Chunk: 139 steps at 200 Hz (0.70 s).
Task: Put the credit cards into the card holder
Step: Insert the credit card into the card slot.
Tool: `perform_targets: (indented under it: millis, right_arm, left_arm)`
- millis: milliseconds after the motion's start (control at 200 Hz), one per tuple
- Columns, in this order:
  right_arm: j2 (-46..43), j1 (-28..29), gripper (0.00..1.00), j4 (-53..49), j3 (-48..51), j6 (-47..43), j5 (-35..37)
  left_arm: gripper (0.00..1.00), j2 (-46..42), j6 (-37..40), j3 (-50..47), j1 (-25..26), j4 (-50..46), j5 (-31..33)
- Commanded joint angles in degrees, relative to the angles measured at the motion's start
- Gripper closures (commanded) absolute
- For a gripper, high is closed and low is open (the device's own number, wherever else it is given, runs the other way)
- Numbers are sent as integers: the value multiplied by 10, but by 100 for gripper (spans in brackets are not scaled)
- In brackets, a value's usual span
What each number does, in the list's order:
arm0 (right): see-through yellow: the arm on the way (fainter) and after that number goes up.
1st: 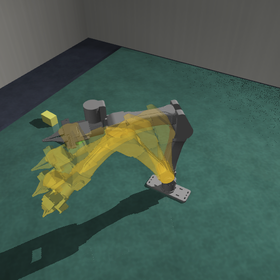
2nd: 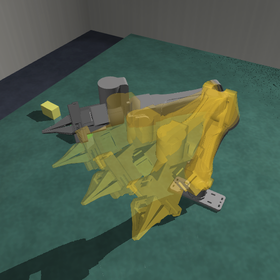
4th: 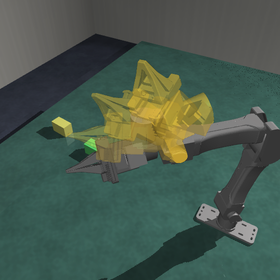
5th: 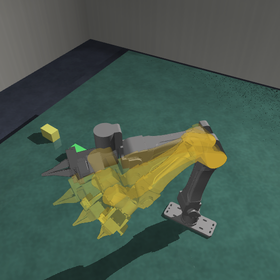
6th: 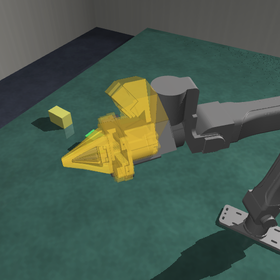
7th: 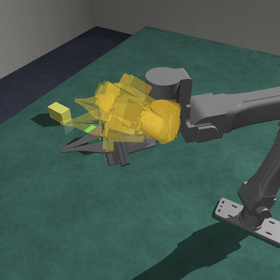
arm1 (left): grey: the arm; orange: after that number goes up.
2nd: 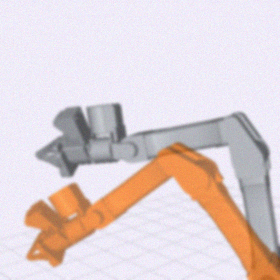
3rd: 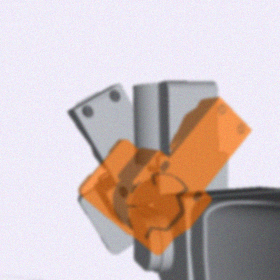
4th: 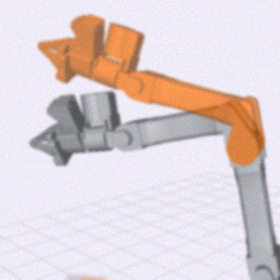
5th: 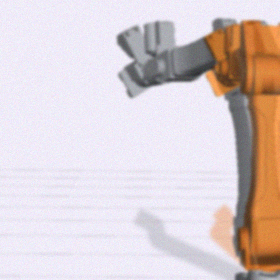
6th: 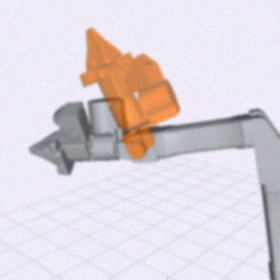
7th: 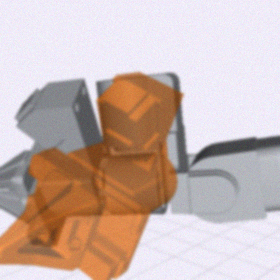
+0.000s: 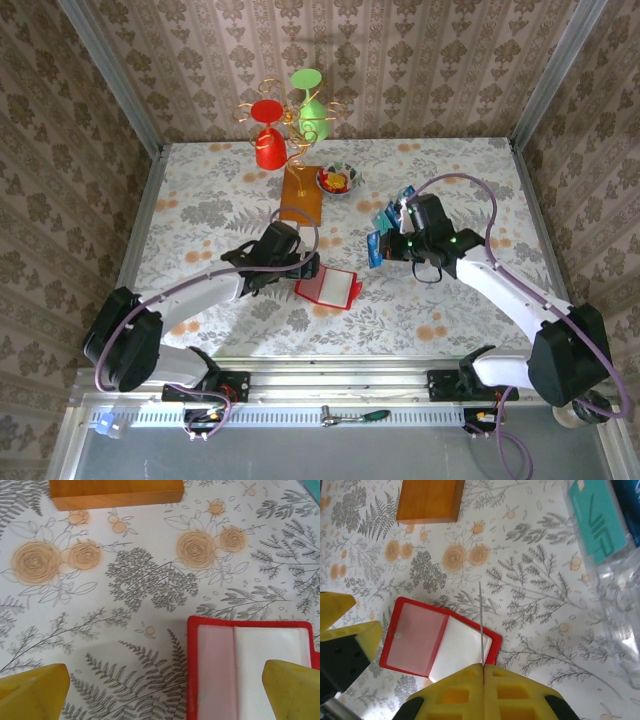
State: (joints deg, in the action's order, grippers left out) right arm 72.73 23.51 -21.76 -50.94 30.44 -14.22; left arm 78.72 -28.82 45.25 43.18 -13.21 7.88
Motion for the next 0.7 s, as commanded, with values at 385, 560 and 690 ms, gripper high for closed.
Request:
perform_targets:
  millis: [385, 560, 690]
  right_arm:
    - [-61, 3, 100, 43, 75, 46, -22]
    - [-72, 2, 100, 33, 82, 40, -24]
    - [-78, 1, 100, 32, 81, 38, -26]
  left_arm:
    - [30, 54, -20, -18, 4, 65, -67]
    - [42, 54, -40, -37, 4, 90, -77]
    - [53, 54, -44, -40, 4, 92, -79]
